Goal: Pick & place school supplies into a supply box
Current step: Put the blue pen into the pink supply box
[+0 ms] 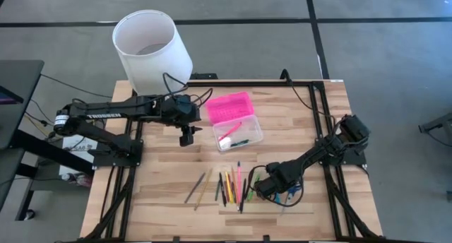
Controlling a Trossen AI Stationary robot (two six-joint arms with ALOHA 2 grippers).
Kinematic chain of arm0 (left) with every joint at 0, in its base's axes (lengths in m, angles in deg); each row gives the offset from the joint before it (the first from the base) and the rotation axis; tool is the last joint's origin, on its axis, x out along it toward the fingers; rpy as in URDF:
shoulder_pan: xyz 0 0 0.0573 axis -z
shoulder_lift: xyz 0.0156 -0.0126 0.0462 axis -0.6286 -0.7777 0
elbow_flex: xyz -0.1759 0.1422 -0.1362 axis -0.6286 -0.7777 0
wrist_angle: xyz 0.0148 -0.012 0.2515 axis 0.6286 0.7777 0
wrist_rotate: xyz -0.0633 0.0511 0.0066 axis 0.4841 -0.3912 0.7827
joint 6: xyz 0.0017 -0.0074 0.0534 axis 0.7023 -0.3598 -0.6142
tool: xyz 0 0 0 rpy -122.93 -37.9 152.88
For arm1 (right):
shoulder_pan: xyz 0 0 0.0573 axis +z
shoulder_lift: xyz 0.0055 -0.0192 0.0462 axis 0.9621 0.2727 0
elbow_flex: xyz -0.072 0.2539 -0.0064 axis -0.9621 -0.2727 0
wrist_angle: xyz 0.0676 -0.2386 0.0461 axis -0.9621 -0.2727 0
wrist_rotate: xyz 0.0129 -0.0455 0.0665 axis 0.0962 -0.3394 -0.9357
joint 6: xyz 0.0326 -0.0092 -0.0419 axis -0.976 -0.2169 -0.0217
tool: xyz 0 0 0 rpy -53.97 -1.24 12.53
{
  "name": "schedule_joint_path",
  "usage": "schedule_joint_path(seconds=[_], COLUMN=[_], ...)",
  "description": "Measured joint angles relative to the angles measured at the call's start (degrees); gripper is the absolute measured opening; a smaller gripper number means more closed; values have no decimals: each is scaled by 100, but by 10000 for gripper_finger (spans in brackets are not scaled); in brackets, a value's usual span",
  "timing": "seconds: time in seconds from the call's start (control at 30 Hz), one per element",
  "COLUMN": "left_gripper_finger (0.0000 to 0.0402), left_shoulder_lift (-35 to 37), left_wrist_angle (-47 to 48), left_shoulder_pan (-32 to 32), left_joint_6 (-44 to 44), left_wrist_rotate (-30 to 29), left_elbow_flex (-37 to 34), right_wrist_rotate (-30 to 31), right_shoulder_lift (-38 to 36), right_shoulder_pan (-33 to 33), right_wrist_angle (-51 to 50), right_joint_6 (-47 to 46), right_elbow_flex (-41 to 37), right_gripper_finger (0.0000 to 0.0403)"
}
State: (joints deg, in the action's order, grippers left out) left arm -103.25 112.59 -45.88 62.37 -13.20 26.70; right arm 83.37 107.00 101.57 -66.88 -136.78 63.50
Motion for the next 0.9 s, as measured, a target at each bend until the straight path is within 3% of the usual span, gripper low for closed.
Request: schedule_joint_path(seconds=[0.33,0.53,0.9], left_gripper_finger=[174,174,174], left_shoulder_lift=[0,0,0], left_wrist_angle=[0,4,194], left_shoulder_pan=[0,0,2], left_joint_6=[30,33,4], left_wrist_rotate=[2,22,57], left_elbow_flex=[2,2,2], right_wrist_rotate=[207,998,1399], right_shoulder_lift=[-65,-151,-450], right_shoulder_pan=[34,21,-141], right_wrist_angle=[-171,-361,-1271], right_joint_6=[0,-138,248], right_elbow_flex=[213,450,1055], right_gripper_finger=[44,43,43])
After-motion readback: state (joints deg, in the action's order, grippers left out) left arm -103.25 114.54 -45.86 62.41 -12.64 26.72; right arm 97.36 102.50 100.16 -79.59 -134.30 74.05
